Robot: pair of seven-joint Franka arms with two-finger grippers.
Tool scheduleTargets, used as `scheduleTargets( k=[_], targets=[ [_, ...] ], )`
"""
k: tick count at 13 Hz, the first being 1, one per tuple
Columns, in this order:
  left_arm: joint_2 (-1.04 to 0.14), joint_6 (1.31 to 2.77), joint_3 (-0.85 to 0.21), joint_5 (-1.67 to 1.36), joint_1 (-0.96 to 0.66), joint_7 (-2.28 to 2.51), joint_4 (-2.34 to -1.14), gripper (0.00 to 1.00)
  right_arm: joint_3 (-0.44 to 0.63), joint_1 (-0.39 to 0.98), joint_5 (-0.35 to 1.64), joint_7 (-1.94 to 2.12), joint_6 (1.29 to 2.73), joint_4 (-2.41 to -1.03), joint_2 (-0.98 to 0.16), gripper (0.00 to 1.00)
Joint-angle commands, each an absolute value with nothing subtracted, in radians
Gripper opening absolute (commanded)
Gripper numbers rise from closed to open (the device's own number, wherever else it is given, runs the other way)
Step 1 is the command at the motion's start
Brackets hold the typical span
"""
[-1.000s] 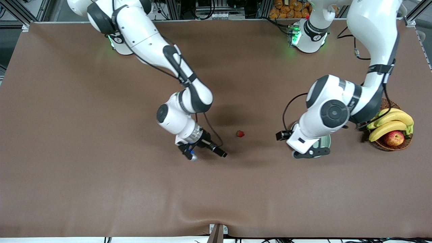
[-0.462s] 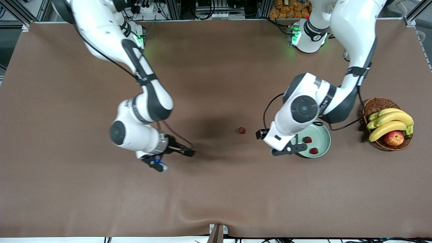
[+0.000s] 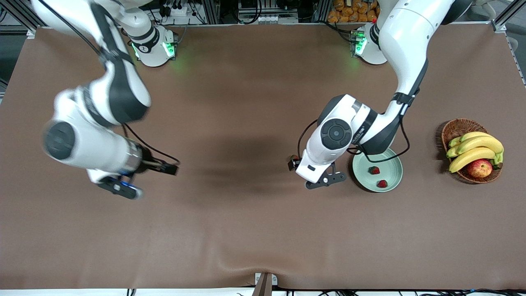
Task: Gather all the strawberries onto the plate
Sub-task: 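Grasp the strawberry with the left gripper while the right arm returns to rest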
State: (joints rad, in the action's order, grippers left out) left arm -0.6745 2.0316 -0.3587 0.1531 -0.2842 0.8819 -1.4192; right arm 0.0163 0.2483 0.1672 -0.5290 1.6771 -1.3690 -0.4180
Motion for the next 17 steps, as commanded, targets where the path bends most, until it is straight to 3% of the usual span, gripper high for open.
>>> scheduleTargets(
  k=[1,5,9,12,17],
  targets=[
    [-0.693,2.054,-0.345,0.146,-0.307,0.902,-1.390,1.00,-0.098,0.122,0.039,-0.470,1.562,-1.388,-0.306,1.00],
    [-0.719,2.092,-0.344,0.162,-0.322,0.899,-1.393,1.00,-0.133,0.005,0.005,-0.273,1.427,-1.376,-0.195,1.00],
    [-0.759,2.092,-0.344,0.230,-0.356,0.905,-1.402,1.00,-0.123,-0.075,-0.011,-0.106,1.385,-1.376,-0.124,1.00],
    [-0.791,2.092,-0.344,0.238,-0.359,0.971,-1.428,1.00,-0.011,-0.054,-0.006,0.023,1.348,-1.377,-0.095,1.00],
    [-0.821,2.092,-0.345,0.238,-0.365,1.185,-1.477,0.86,0.025,-0.028,-0.008,0.043,1.286,-1.381,-0.064,1.00]
  ],
)
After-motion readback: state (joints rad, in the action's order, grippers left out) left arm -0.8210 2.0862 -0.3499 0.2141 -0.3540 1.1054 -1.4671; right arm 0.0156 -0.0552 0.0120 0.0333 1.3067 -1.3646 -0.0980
